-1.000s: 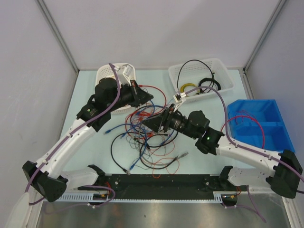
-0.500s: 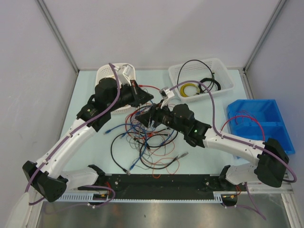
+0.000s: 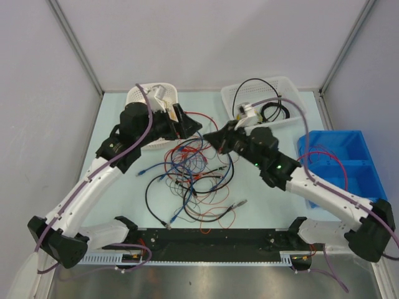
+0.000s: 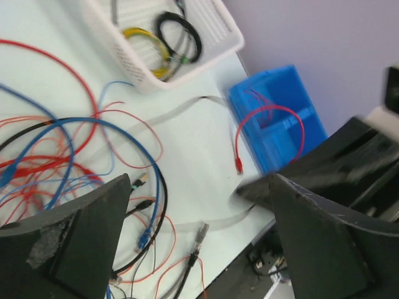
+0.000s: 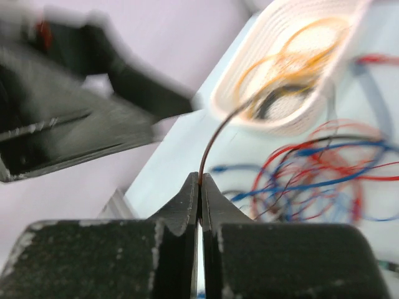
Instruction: Untangle the cables
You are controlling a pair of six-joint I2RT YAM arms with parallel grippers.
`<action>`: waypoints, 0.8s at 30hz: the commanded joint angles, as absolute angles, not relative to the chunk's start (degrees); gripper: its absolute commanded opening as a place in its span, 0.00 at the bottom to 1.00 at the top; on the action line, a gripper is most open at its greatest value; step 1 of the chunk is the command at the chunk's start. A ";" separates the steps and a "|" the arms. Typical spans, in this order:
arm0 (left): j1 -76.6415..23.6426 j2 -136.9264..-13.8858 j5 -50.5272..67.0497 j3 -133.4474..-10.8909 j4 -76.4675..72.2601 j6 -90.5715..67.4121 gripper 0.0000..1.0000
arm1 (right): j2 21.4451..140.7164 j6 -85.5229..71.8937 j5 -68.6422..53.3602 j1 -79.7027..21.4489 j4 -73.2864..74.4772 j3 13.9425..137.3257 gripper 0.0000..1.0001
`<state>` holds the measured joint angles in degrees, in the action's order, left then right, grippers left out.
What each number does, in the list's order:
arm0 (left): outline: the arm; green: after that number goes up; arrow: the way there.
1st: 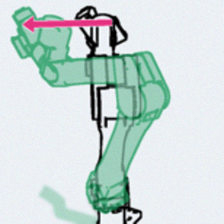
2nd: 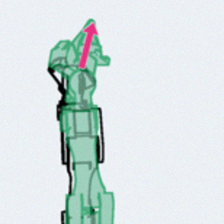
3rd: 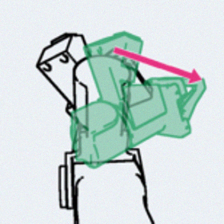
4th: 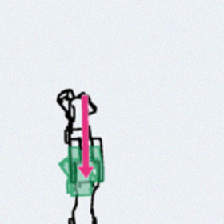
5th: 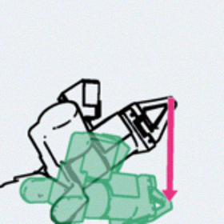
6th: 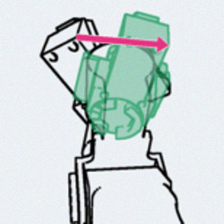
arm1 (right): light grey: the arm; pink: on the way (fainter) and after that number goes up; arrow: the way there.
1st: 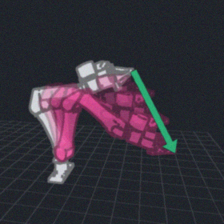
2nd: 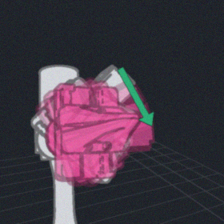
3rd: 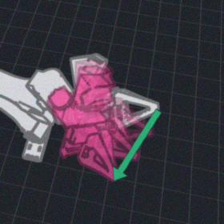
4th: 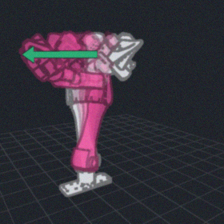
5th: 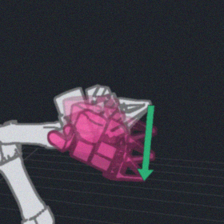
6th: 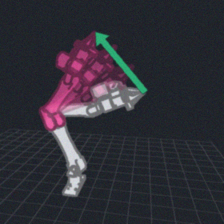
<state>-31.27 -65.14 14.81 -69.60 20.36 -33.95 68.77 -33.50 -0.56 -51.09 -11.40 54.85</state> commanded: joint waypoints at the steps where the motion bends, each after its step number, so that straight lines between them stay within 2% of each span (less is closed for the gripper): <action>1: -27.51 -58.81 8.28 -71.29 22.85 -33.49 1.00 | 60.39 -37.60 -3.04 -38.70 -4.75 57.65 0.00; 2: -27.16 -57.67 7.65 -70.67 22.94 -33.57 1.00 | 59.60 -38.57 -4.56 -31.97 -3.96 57.83 0.00; 5: -26.89 -54.85 6.94 -67.86 23.47 -33.22 1.00 | 59.41 -41.57 -11.32 -20.62 -2.82 61.06 0.00; 9: -26.81 -52.13 9.05 -62.15 21.62 -33.22 1.00 | 63.10 -44.82 -17.30 -11.54 -4.04 66.70 0.00; 15: -26.72 -48.78 11.69 -52.66 19.86 -34.98 1.00 | 74.15 -46.85 -19.95 -7.65 -5.02 81.10 0.00; 24: -26.72 -46.15 14.59 -44.30 18.20 -36.83 1.00 | 91.83 -43.77 -20.13 -6.60 6.14 115.55 0.00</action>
<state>-27.07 -48.23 12.32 -46.19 20.99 -35.16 87.09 -44.99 -18.98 -7.49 1.56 102.32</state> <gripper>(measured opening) 0.994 0.012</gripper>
